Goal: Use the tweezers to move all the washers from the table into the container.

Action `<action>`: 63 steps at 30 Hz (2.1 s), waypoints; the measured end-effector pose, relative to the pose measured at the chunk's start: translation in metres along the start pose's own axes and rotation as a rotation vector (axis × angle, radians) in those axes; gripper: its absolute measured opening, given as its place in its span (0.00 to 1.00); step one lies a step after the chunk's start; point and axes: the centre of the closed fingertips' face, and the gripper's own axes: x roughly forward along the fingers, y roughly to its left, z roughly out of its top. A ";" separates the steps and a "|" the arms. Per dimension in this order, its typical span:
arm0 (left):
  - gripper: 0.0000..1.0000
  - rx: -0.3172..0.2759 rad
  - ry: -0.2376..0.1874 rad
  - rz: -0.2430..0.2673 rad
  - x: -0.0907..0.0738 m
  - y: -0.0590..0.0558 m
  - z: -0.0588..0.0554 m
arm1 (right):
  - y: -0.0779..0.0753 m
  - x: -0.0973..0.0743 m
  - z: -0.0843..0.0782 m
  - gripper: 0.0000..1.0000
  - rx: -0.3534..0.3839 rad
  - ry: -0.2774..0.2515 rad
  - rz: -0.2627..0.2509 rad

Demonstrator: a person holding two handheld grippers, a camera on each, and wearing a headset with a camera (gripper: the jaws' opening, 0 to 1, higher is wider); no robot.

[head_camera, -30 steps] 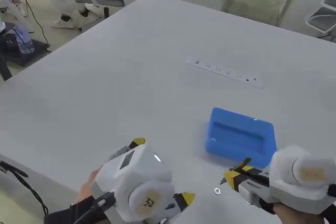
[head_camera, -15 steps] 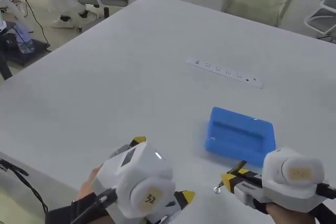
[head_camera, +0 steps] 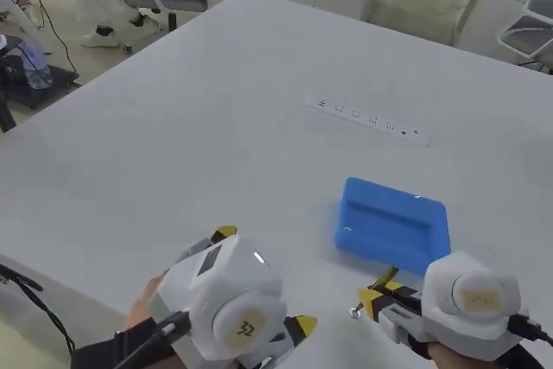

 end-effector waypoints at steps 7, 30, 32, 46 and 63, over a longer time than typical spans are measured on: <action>0.86 0.007 0.009 -0.008 0.000 -0.001 -0.001 | -0.002 0.002 0.002 0.05 0.022 0.040 0.026; 0.85 0.029 0.028 -0.002 0.002 -0.001 -0.005 | -0.029 -0.030 0.058 0.05 -0.011 -0.063 -0.001; 0.85 0.029 0.030 -0.002 0.002 -0.001 -0.005 | -0.034 -0.030 0.065 0.05 -0.012 -0.077 -0.007; 0.85 0.025 0.028 -0.002 0.002 -0.001 -0.005 | -0.074 -0.027 0.097 0.05 -0.025 -0.131 -0.085; 0.83 0.038 0.051 0.000 0.003 0.000 -0.009 | -0.102 0.024 0.065 0.05 0.022 -0.019 -0.141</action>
